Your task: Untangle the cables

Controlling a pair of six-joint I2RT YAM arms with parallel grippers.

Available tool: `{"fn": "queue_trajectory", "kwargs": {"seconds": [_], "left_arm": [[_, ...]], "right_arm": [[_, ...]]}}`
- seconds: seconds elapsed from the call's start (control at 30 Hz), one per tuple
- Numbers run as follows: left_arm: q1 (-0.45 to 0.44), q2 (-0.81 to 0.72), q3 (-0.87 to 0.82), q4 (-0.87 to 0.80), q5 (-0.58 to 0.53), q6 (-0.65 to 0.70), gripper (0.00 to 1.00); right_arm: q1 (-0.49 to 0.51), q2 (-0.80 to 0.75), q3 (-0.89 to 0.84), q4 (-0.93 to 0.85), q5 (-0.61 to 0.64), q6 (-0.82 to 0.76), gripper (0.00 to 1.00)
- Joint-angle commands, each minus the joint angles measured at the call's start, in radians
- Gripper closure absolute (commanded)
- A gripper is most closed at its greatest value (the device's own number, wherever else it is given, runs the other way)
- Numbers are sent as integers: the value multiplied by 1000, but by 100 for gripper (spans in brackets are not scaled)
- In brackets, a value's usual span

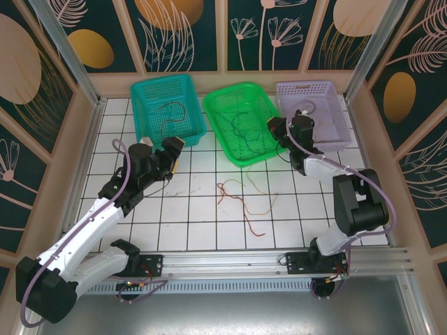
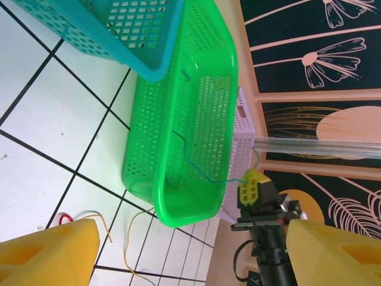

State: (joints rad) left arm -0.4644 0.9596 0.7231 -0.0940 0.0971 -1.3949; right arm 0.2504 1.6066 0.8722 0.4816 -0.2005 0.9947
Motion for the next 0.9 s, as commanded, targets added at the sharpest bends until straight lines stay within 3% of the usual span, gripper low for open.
{"fn": "queue_trajectory", "kwargs": {"seconds": [0.0, 0.07, 0.17, 0.33, 0.43, 0.63, 0.87], "left_arm": [[4, -3, -12, 23, 18, 15, 18], [5, 6, -13, 33, 28, 13, 18], [4, 21, -2, 34, 36, 19, 18], [5, 30, 8, 26, 34, 21, 18], [4, 31, 11, 17, 31, 21, 18], [5, 43, 10, 23, 40, 23, 17], [4, 55, 21, 27, 46, 29, 18]], "right_arm": [[6, 30, 116, -218, 9, 8, 100], [5, 61, 172, -320, 19, -2, 100], [-1, 120, 266, -455, -5, -27, 90], [1, 144, 382, -635, -1, -47, 60], [4, 135, 427, -739, 28, -64, 48], [2, 161, 516, -878, 18, -147, 40], [-2, 134, 538, -896, 68, -217, 39]]}}
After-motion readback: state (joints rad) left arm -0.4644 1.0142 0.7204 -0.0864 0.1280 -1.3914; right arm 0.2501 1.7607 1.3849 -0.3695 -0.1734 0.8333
